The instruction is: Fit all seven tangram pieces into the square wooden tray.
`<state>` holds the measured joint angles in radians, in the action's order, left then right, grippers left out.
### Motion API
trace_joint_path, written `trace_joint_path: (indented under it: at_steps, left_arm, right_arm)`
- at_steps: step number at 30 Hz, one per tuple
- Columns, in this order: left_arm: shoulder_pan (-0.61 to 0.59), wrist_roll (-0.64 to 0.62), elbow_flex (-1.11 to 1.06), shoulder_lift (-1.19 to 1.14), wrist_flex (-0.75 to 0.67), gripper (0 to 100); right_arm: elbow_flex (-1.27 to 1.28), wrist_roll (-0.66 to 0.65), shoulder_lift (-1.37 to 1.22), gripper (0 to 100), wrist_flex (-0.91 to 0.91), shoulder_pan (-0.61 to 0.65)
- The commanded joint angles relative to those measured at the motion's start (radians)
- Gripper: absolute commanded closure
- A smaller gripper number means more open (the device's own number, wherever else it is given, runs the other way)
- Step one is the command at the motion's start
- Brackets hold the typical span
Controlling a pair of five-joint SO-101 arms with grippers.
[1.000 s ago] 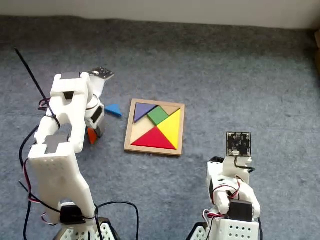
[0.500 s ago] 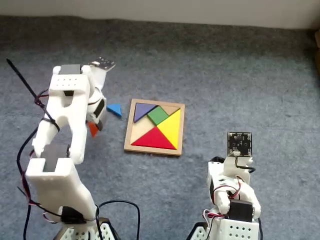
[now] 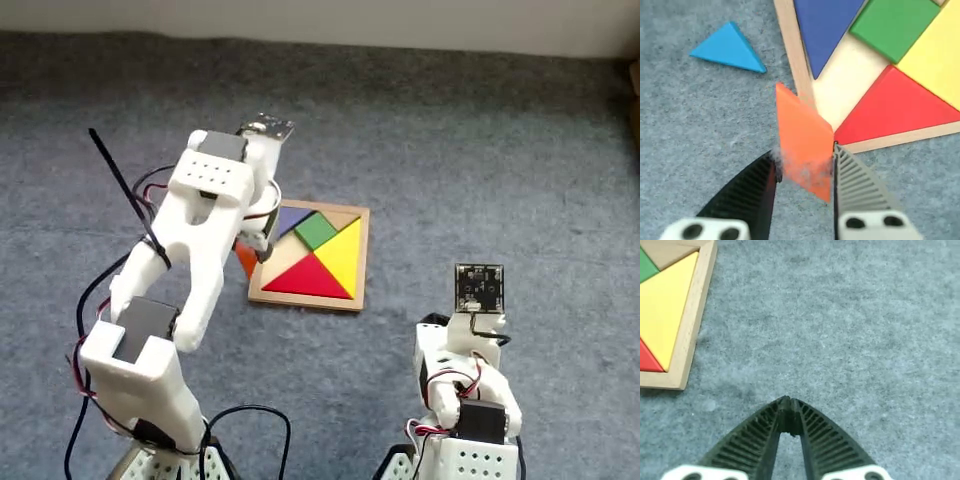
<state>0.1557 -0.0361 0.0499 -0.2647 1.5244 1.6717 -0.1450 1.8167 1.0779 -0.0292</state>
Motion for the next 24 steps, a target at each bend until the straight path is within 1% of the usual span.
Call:
trace_joint_path:
  at_steps: [1, 6, 9, 15, 20, 24]
  left_arm:
    - [0.035, -0.008, 0.008, 0.054, -0.025, 95]
    - [0.074, 0.000, 0.008, 0.054, -0.034, 95]
    - [0.122, 0.063, 0.007, 0.054, -0.034, 95]
    - [0.202, 0.144, -0.007, 0.051, -0.037, 94]
    - [0.254, 0.209, -0.120, 0.051, -0.132, 94]
    - [0.255, 0.244, -0.185, 0.053, -0.170, 94]
  right_arm:
    - [0.105, 0.005, 0.007, 98.8, 0.002, -0.012]
    - [0.105, 0.005, 0.007, 98.8, 0.002, -0.012]
    - [0.105, 0.005, 0.007, 98.8, 0.002, -0.012]
    - [0.105, 0.005, 0.007, 98.8, 0.002, -0.012]
    - [0.105, 0.005, 0.007, 98.8, 0.002, -0.013]
    - [0.105, 0.005, 0.007, 98.8, 0.002, -0.013]
